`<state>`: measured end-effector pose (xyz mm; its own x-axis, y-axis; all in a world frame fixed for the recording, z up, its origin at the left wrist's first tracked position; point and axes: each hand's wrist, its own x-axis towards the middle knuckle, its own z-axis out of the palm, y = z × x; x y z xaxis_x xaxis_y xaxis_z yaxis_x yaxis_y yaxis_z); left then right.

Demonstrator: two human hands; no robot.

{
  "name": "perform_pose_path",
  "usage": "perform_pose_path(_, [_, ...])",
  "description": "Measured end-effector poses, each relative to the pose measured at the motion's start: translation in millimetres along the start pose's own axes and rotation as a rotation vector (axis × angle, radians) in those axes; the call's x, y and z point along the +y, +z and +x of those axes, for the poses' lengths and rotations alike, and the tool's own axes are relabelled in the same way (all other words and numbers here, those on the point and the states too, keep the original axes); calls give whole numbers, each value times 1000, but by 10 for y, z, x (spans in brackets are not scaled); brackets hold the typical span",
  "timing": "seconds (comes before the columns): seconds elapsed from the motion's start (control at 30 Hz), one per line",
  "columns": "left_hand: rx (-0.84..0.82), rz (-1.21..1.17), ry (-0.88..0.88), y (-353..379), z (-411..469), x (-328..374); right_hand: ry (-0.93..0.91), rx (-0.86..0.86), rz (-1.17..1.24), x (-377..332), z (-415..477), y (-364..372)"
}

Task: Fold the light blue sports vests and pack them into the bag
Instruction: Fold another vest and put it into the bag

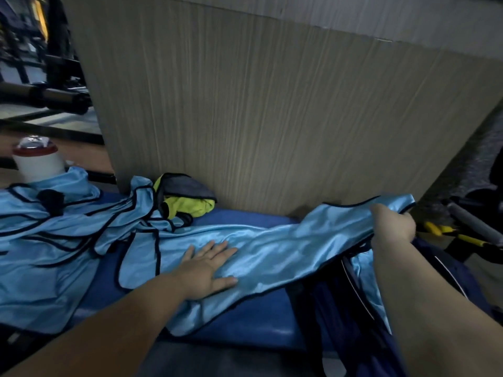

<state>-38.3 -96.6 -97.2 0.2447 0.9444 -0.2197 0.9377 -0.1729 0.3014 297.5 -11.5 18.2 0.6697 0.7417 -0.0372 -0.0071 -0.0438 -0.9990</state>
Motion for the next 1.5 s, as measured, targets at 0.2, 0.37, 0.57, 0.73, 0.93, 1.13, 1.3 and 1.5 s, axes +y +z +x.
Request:
perform_pose_path(0.2, [5, -27, 57, -46, -266, 304, 108, -42, 3, 236, -121, -14])
perform_pose_path(0.37, [-150, 108, 91, 116, -403, 314, 63, -10, 82, 239, -188, -230])
perform_pose_path(0.57, [-78, -55, 89, 3, -483, 205, 62, -39, 219, 166, -117, -608])
perform_pose_path(0.73, [-59, -119, -29, -110, -579, 147, 163, 75, 193, 172, -161, -776])
perform_pose_path(0.93, [-153, -146, -113, -258, -573, 475, 128, -48, 160, 299, -244, -817])
perform_pose_path(1.13, [202, -25, -120, 24, -255, 1005, 26, -163, -18, 395, -295, -829])
perform_pose_path(1.3, [62, 71, 41, 243, -50, 1421, -16, -187, -84, 416, -303, -870])
perform_pose_path(1.5, [136, 7, 15, 289, 90, 1569, -4, -108, 97, 328, -96, -1003])
